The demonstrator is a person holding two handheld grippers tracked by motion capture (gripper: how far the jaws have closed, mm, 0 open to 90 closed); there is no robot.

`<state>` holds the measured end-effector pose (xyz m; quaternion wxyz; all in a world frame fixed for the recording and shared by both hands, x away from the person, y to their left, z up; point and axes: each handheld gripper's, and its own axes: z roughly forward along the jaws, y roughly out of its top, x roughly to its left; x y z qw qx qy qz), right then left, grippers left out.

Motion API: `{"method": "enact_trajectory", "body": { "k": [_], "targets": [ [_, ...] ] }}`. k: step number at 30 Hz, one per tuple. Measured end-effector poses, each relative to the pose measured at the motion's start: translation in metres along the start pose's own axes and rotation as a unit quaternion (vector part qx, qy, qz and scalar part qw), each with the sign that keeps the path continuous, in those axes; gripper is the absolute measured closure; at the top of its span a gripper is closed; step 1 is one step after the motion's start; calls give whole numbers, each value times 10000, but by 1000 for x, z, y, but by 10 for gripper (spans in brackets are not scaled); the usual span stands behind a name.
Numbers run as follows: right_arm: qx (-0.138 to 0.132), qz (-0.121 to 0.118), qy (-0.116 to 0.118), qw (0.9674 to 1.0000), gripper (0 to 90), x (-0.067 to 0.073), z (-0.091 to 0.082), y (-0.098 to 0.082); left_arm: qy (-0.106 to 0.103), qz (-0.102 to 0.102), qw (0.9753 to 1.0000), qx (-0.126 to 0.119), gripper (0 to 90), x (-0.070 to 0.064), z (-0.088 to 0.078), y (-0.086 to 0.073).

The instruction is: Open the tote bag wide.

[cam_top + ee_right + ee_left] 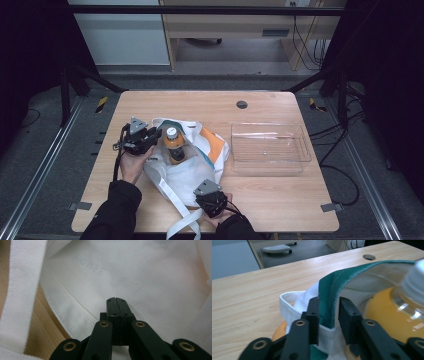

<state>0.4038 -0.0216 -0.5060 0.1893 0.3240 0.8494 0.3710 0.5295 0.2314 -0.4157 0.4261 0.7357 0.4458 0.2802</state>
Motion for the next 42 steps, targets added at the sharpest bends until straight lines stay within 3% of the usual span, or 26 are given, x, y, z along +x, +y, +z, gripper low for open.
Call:
{"method": "enact_trajectory", "body": {
  "k": [1,2,8,11,15,16,21,24,29,36,42],
  "targets": [
    [14,22,-28,10000,868,0,-1,0,51,164,9998,37,639,0,-10,-1],
    [40,30,-30,10000,859,0,-1,1,52,198,9998,29,624,1,-16,-1],
    [80,120,14,9999,800,-1,-1,2,-28,104,9999,-71,553,4,-41,-9],
    [36,91,21,10000,770,-2,-4,4,-80,152,9998,-96,503,2,-53,-16],
    [-175,168,22,9997,713,-7,-14,12,-146,237,9996,-93,451,-4,-66,-32],
    [-336,232,41,9992,677,-10,-20,15,-163,252,9995,-71,438,-6,-71,-41],
    [-640,305,11,9975,621,-19,-35,23,-137,221,9997,2,388,-9,-78,-53],
    [-749,334,-8,9966,621,-21,-41,26,-65,244,9997,27,371,-12,-83,-58],
    [-977,258,-87,9948,619,-24,-53,34,-123,206,9997,75,357,-21,-89,-65],
    [-1183,236,-331,9921,612,-35,-60,46,-318,247,9989,253,365,-38,-91,-74],
    [-1230,247,-475,9910,617,-41,-57,54,-489,277,9980,274,423,-47,-88,-75]
  ]
}}
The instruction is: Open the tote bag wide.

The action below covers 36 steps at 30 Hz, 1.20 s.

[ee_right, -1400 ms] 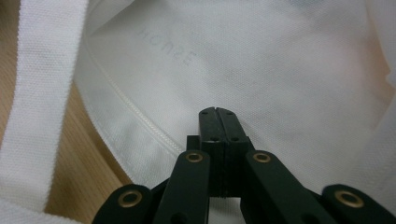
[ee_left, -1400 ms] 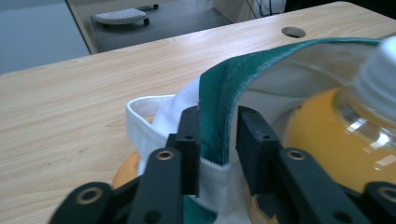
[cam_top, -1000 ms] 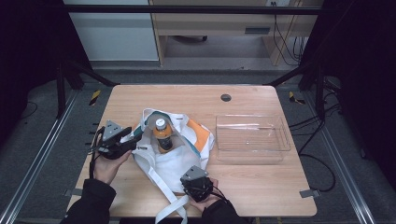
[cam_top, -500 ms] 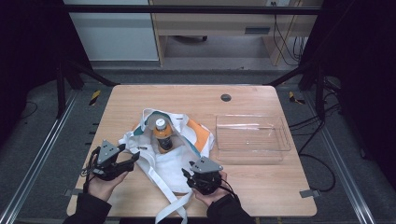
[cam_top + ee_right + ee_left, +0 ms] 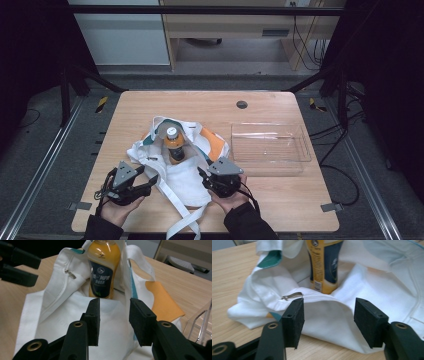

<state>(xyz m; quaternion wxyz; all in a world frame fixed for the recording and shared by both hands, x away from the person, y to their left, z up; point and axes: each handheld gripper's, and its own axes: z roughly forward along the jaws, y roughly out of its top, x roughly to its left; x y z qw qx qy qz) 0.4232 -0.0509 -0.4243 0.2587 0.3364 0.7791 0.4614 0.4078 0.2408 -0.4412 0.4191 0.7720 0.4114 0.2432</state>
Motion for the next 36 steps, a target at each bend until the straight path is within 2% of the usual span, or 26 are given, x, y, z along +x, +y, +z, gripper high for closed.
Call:
{"method": "enact_trajectory", "body": {
  "k": [3,7,9,13,14,15,17,19,20,21,24,25,26,27,28,31,32,33,36],
  "targets": [
    [0,52,-83,10000,622,-3,6,4,-90,-10,10000,-31,450,-4,1,1],
    [66,46,-176,9998,641,-6,17,8,-186,-8,9998,92,465,-9,7,-1],
    [172,19,-323,9993,683,-9,26,9,-312,-29,9993,197,492,-12,14,-2],
    [274,27,-365,9990,749,-11,33,9,-381,12,9987,333,540,-14,21,-3],
    [323,-82,-481,9983,801,-11,36,8,-417,14,9983,407,609,-14,23,-4],
    [323,-82,-481,9983,801,-11,36,8,-437,9,9980,462,609,-14,24,-4],
    [320,-141,-610,9975,852,-11,38,9,-456,49,9971,602,678,-14,26,-5],
    [256,-52,-842,9961,881,-15,41,10,-430,83,9961,772,778,-13,27,-6],
    [256,-52,-842,9961,881,-15,41,10,-430,83,9961,772,798,-13,27,-6],
    [271,12,-1016,9945,885,-18,44,9,-416,76,9959,797,821,-12,27,-6],
    [391,83,-1276,9910,887,-23,50,5,-428,-27,9952,881,834,-9,27,-7],
    [391,83,-1276,9910,887,-23,50,5,-428,-27,9952,881,836,-9,27,-7],
    [506,146,-1399,9888,887,-26,54,1,-421,4,9951,893,836,-9,27,-7],
    [506,146,-1399,9888,887,-26,54,1,-421,4,9951,893,837,-9,27,-7],
    [627,185,-1510,9864,886,-28,60,-3,-404,60,9947,939,837,-10,27,-6],
    [805,179,-1659,9827,884,-28,67,-9,-402,80,9948,936,837,-10,27,-6],
    [805,179,-1659,9827,884,-28,67,-9,-400,92,9948,937,837,-10,27,-6],
    [872,160,-1739,9808,884,-27,72,-13,-405,88,9948,935,837,-10,27,-7],
    [1011,130,-1839,9776,881,-26,79,-20,-413,119,9948,927,837,-10,27,-7]
  ]
}}
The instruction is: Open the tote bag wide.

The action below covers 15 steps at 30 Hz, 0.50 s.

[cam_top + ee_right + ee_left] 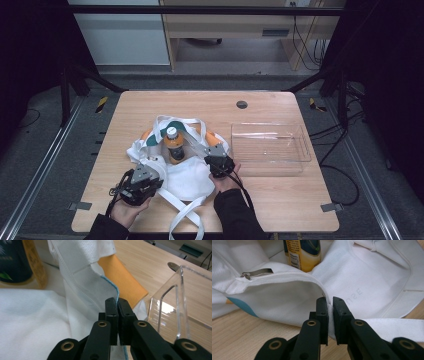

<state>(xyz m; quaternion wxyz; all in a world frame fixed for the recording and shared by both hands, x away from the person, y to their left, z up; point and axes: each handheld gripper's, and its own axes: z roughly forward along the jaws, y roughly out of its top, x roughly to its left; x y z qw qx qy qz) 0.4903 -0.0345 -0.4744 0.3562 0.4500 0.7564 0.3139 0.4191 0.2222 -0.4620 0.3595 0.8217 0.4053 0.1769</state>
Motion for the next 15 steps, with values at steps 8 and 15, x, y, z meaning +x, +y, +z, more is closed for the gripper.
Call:
{"method": "enact_trajectory", "body": {
  "k": [8,15],
  "targets": [
    [123,-86,-78,9999,876,5,12,-8,17,60,10000,-19,834,0,1,-1],
    [146,-152,-57,9998,874,8,15,-12,40,117,9999,-33,828,0,1,-1]
  ]
}}
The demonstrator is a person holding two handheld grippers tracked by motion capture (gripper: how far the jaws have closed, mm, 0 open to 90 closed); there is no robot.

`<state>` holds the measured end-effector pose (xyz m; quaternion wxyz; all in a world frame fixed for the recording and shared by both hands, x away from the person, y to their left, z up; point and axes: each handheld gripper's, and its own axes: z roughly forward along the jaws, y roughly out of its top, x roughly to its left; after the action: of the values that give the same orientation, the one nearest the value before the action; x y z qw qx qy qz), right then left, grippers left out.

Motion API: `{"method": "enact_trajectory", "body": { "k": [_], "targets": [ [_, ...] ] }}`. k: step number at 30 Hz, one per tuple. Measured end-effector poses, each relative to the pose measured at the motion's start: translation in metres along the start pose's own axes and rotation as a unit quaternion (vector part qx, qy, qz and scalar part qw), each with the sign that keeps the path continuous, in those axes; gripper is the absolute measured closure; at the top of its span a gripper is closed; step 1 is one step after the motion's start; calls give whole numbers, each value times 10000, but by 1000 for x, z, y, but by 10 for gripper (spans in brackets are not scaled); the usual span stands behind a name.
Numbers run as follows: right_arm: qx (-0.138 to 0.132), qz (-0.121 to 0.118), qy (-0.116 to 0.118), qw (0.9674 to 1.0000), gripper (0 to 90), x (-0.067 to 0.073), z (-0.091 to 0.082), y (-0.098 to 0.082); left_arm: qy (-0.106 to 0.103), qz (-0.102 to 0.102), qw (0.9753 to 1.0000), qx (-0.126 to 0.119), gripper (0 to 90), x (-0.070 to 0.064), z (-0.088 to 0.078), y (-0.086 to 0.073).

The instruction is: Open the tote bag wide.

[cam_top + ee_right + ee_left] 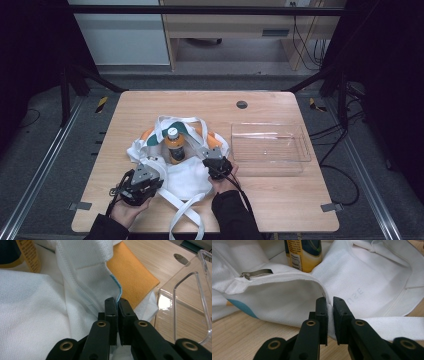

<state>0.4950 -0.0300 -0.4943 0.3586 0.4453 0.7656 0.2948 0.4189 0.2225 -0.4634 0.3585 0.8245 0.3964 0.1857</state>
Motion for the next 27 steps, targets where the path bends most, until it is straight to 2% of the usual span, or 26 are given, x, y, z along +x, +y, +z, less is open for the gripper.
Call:
{"method": "enact_trajectory", "body": {
  "k": [4,5,7,10,14,17,20,27],
  "targets": [
    [-10,70,72,9999,848,-2,-1,1,0,26,10000,-74,807,0,-2,1],
    [-22,74,99,9999,820,-3,-2,1,9,0,9999,-123,771,0,-3,1],
    [-83,180,181,9996,761,-4,-6,2,3,-9,9997,-253,736,0,-7,2],
    [-203,216,250,9992,714,-5,-12,4,47,-65,9988,-480,662,1,-16,4],
    [-460,213,396,9979,640,-8,-25,11,128,-179,9961,-859,573,5,-29,6],
    [-739,167,715,9946,565,-10,-37,18,214,-229,9936,-1081,500,8,-35,7],
    [-862,123,1022,9909,501,-15,-48,22,269,-246,9921,-1200,448,10,-37,8],
    [-1038,376,1589,9811,361,-29,-68,21,311,-280,9889,-1429,373,17,-44,12]
  ]
}}
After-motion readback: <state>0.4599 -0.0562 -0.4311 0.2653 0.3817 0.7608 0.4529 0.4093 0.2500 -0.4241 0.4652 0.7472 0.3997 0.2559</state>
